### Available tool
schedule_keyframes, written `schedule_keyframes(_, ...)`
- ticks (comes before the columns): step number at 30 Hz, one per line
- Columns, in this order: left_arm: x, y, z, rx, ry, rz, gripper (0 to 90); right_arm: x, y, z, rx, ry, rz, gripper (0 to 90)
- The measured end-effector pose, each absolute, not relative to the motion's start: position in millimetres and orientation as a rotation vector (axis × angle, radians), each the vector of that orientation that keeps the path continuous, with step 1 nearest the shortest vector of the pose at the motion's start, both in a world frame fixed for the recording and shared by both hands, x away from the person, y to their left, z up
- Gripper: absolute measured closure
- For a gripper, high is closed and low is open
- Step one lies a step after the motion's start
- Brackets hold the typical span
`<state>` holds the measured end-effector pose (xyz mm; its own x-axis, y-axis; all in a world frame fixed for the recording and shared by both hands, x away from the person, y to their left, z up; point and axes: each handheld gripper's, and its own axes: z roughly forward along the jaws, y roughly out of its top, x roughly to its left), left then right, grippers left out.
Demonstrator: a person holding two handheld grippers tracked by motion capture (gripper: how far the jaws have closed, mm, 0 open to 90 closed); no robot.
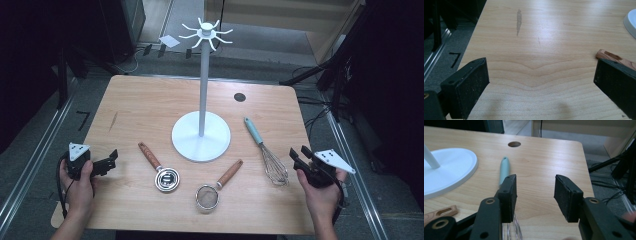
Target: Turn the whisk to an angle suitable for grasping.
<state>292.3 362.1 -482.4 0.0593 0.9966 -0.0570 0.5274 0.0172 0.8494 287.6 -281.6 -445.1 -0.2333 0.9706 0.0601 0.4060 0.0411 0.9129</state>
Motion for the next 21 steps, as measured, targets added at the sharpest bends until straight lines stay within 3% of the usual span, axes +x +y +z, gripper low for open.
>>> schedule_keyframes(21,293,361,-483,1.614,1.553,0.811,0.3,371,-240,-419,1.526,2.217,0.876,64.6)
